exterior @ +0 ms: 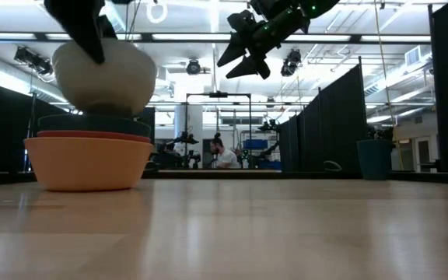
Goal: Nest bowls inside each other
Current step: Stack the white bowl on the dark blue bowl, then stack the light red bowl on the white bowl
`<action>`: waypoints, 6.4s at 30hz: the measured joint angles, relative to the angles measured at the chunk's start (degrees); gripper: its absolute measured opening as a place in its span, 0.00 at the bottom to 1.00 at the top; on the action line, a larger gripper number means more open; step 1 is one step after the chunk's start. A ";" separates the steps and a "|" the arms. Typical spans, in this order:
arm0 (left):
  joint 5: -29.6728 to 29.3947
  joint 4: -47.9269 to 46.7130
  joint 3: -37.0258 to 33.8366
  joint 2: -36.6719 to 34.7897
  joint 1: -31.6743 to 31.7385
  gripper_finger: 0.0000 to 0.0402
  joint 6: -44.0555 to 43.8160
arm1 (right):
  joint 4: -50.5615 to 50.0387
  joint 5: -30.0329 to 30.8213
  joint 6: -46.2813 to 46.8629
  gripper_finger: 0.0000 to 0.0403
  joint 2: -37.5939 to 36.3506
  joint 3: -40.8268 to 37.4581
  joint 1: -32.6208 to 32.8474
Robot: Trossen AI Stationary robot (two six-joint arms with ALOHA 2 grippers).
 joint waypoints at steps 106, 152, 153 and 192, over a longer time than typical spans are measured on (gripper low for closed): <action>-1.74 4.68 -4.99 6.87 -5.53 0.10 -9.69 | -0.10 -1.53 2.19 0.58 -0.02 0.00 1.60; -2.85 -4.90 -6.22 -0.95 38.42 0.51 6.23 | -0.09 -1.53 3.02 0.58 -0.02 0.00 2.99; -1.65 -3.80 -7.23 -1.31 39.77 0.51 6.80 | -0.09 -1.53 3.09 0.58 -0.02 0.00 3.00; 0.19 7.69 -14.55 12.89 57.30 0.68 32.87 | -0.14 -1.31 3.79 0.58 -0.02 0.00 2.97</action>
